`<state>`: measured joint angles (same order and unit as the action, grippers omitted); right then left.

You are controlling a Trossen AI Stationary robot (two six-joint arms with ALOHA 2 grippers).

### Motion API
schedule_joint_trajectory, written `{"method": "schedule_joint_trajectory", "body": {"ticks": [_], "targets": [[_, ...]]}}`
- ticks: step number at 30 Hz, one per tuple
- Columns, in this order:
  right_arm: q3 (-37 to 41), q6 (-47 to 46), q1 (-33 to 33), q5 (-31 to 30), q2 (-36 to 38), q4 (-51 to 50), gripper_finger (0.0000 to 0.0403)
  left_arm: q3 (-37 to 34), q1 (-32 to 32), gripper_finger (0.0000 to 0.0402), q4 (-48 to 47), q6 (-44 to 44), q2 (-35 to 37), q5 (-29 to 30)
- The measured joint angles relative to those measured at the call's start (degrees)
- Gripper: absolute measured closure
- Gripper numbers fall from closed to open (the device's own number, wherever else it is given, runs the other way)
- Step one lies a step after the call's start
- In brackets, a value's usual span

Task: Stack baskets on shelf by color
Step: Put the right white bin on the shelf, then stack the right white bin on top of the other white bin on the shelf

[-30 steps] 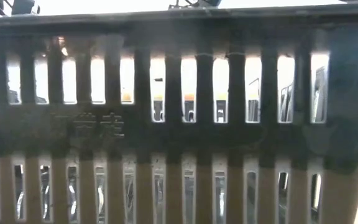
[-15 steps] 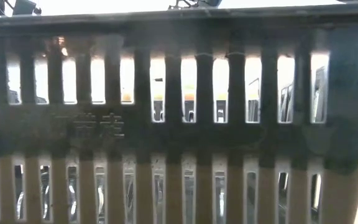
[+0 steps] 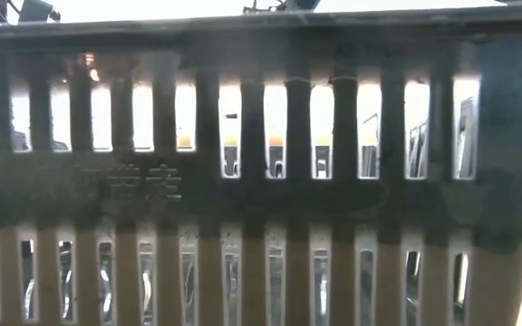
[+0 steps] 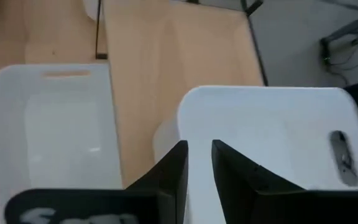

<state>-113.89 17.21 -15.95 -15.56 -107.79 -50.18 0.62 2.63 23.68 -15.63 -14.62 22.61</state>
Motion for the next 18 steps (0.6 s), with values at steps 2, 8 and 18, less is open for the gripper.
{"method": "schedule_joint_trajectory", "body": {"ticks": [2, 8, 18], "targets": [[0.0, 0.0, 0.4, 0.7, 1.8, 0.7, 0.0335, 0.0, 0.0, 0.0366, 0.0, 0.1, 0.0, 0.0], [-0.1, 1.3, 2.5, 12.8, 8.7, -2.1, 0.0334, 0.0, 0.0, 0.0366, -0.9, 1.0, 0.0, 0.0], [24.1, 17.4, 9.4, 27.2, 17.6, 2.6, 0.0334, 0.0, 0.0, 0.0366, -1.2, 3.9, 0.0, 0.0]]}}
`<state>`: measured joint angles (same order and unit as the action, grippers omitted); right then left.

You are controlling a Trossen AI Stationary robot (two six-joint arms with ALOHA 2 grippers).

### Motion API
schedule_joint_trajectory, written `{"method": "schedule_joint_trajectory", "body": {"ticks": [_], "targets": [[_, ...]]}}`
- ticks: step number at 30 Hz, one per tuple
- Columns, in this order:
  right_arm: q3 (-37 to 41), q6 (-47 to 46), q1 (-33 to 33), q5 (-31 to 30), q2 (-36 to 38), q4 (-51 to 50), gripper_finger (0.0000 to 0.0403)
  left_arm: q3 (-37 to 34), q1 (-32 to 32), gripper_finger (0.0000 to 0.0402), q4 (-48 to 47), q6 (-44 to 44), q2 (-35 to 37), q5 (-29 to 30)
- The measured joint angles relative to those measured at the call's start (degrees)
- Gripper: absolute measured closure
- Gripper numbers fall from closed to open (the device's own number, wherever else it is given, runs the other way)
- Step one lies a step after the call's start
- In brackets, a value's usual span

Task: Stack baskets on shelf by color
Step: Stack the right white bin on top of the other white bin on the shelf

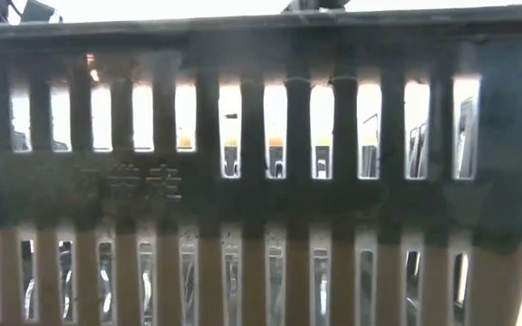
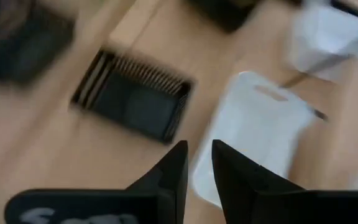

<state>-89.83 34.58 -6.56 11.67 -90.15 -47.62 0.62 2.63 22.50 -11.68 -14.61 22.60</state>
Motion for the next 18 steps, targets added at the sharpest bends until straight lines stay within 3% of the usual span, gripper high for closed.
{"method": "schedule_joint_trajectory", "body": {"ticks": [4, 8, 18], "targets": [[14.7, 13.2, 2.6, -11.1, 2.2, 15.5, 0.0334, 0.0, 0.0, 0.0366, 0.2, -0.5, 0.0, 0.0], [23.2, 25.6, 3.3, -20.9, 2.1, 25.8, 0.0334, 0.0, 0.0, 0.0366, 2.2, -3.5, 0.0, 0.0], [28.2, 35.3, 0.6, -18.2, 2.0, 27.6, 0.0334, 0.0, -1.1, 0.0366, 3.1, -7.3, 0.0, 0.1]]}}
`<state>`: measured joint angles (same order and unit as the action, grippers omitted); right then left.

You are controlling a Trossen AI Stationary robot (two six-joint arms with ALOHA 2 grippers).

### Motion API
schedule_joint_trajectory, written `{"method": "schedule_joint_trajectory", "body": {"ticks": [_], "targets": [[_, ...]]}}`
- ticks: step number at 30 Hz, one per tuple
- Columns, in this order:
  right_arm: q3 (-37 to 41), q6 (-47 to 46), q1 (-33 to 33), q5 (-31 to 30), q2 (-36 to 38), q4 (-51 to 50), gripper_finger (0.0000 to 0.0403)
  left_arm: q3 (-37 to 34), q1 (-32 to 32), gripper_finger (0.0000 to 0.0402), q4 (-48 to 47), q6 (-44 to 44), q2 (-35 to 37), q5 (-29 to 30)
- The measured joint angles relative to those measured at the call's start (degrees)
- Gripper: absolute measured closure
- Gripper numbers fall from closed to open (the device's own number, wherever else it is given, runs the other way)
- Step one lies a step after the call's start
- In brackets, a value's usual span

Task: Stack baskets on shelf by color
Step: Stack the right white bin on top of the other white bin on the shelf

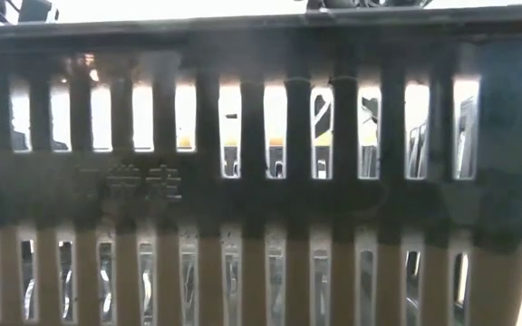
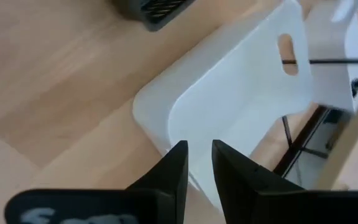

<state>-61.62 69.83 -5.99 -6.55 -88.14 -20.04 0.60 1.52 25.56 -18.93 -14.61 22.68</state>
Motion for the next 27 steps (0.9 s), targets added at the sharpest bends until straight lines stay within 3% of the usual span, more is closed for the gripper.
{"method": "schedule_joint_trajectory", "body": {"ticks": [5, 13, 20, 27], "targets": [[4.8, 11.6, -0.9, 0.3, 0.0, 4.3, 0.0334, 0.0, -1.1, 0.0366, 0.0, 1.1, 0.0, 0.0], [14.7, 18.0, -1.2, -4.1, -0.1, 29.3, 0.0333, 0.0, -1.4, 0.0366, 0.1, 0.7, 0.0, 0.0], [15.9, 14.5, -2.3, -4.0, -0.1, 27.5, 0.0297, 0.0, -1.6, 0.0366, 0.0, 0.2, 0.0, 0.0], [15.9, 14.0, -2.6, -1.4, -0.1, 29.2, 0.0219, 0.0, -1.6, 0.0366, -2.3, 4.3, 0.0, 0.0]]}}
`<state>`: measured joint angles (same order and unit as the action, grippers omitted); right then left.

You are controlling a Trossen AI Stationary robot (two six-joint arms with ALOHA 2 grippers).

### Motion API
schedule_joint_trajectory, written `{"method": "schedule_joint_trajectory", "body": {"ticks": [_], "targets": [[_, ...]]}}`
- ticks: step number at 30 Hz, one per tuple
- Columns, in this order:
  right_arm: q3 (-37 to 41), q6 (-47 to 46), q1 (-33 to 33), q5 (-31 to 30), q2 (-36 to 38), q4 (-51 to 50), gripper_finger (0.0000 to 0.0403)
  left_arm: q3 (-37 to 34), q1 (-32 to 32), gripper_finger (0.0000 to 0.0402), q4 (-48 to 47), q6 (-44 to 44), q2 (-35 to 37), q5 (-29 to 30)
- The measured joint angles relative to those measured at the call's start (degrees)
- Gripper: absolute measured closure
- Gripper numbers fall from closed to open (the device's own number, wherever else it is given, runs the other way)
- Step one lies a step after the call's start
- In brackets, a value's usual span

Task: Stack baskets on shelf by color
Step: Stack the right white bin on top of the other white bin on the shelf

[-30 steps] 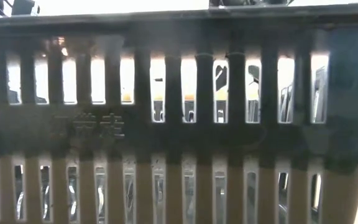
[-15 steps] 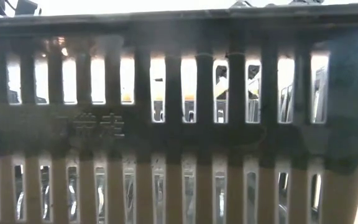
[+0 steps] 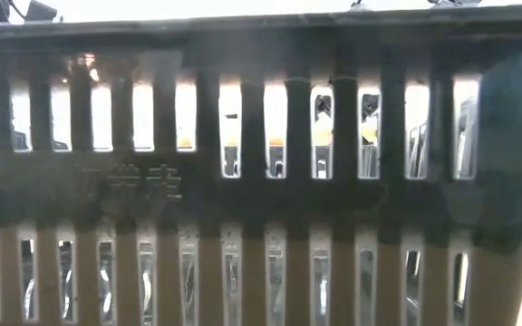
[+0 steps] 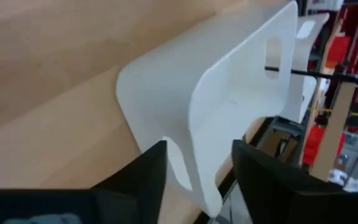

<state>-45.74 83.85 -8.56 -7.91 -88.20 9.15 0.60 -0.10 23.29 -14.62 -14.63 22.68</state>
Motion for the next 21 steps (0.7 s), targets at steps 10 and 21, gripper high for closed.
{"method": "schedule_joint_trajectory", "body": {"ticks": [10, 21], "targets": [[-2.5, 7.3, -2.8, 2.1, -7.9, 1.1, 0.0183, 0.0, 0.0, 0.0366, -0.7, 3.0, 0.0, 0.0], [-3.3, 4.0, -0.8, 0.5, -6.2, -5.2, 0.0326, 0.0, -0.3, 0.0366, -0.8, -0.7, 0.0, 0.1]]}}
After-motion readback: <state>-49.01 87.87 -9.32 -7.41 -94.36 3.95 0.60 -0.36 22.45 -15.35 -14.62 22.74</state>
